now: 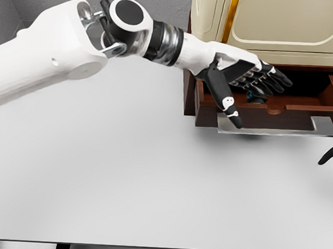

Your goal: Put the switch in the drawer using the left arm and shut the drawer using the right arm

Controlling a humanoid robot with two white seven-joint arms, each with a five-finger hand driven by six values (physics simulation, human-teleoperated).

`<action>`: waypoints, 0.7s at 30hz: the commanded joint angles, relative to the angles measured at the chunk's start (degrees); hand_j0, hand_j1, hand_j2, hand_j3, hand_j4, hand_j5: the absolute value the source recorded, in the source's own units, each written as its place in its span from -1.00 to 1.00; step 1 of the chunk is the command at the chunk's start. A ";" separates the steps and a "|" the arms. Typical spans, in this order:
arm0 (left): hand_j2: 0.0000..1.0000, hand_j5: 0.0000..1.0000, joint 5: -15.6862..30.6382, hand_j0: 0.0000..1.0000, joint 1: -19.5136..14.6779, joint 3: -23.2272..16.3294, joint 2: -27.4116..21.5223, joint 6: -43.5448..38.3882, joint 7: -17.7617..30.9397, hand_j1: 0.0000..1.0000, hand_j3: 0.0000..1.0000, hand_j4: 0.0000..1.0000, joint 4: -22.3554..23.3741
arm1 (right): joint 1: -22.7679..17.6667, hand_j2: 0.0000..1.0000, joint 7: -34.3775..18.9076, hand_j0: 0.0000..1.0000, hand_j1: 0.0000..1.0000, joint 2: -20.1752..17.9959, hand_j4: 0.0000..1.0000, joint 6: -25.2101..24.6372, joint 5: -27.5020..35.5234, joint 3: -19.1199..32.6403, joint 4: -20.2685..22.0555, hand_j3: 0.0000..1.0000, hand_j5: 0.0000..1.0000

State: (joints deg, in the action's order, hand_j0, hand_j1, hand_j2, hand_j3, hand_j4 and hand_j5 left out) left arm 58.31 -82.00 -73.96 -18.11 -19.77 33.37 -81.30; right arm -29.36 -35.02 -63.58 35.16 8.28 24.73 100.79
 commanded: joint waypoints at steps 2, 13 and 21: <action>1.00 1.00 0.40 1.00 -0.35 1.10 -2.19 1.83 1.63 1.00 1.00 1.00 -1.31 | 0.00 0.18 0.02 0.18 0.18 -0.05 0.18 -0.16 0.42 -0.12 0.02 0.18 0.18; 1.00 1.00 -3.73 1.00 0.53 2.86 -39.98 17.39 1.63 1.00 1.00 1.00 -19.78 | 1.14 0.13 0.02 0.13 0.13 -1.02 0.13 -0.16 0.33 -0.39 0.02 0.13 0.13; 1.00 1.00 -42.12 1.00 0.53 -3.55 -41.30 19.40 1.63 1.00 1.00 1.00 -16.00 | 1.76 0.13 0.02 0.13 0.13 -2.69 0.13 -0.16 0.42 -0.56 0.02 0.13 0.13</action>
State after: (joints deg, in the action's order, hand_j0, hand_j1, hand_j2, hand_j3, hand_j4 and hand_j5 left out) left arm 28.52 -81.38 -76.36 -58.61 -1.35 35.01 -98.35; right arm -27.34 -35.02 -66.04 35.16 8.31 24.22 100.79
